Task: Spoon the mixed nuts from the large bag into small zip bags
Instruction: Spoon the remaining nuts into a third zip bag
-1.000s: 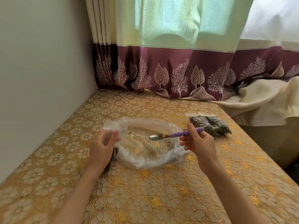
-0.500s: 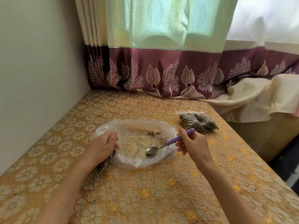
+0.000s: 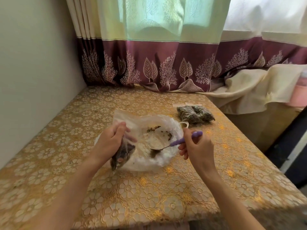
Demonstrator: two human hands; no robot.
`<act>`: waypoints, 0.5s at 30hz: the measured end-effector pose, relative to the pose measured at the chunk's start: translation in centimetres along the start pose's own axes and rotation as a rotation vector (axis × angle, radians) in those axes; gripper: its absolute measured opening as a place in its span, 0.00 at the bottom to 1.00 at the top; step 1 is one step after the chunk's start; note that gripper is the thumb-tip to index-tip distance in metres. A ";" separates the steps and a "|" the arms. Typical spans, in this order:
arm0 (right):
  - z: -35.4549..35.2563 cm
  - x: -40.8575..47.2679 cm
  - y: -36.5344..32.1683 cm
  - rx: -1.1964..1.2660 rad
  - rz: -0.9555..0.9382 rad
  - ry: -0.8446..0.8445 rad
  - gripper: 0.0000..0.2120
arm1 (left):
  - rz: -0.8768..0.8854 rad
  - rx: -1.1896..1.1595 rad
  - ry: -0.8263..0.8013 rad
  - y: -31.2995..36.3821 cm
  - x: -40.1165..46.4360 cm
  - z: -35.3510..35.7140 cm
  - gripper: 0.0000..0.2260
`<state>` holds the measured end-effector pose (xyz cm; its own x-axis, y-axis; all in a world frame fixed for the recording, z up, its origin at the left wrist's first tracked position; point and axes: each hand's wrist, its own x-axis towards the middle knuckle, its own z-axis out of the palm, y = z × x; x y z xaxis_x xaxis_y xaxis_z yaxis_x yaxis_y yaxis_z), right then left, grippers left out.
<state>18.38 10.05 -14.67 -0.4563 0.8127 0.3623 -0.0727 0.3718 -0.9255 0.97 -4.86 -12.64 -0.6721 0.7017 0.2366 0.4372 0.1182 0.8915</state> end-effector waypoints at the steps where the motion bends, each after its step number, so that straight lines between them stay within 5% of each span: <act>1: 0.0 -0.3 -0.1 -0.002 -0.015 0.011 0.18 | 0.013 -0.042 0.073 -0.1 0.1 0.2 0.15; 6: 0.0 -1.3 -0.1 -0.082 -0.084 0.090 0.14 | 0.081 -0.119 0.261 -1.2 0.1 1.7 0.12; 15: 0.3 -1.9 -0.2 -0.056 -0.057 0.099 0.13 | 0.046 0.004 0.177 -4.2 -0.2 3.2 0.18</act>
<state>18.98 8.27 -15.26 -0.3627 0.8288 0.4260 -0.0453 0.4409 -0.8964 1.19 -3.29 -17.62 -0.7462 0.5714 0.3415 0.4717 0.0919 0.8769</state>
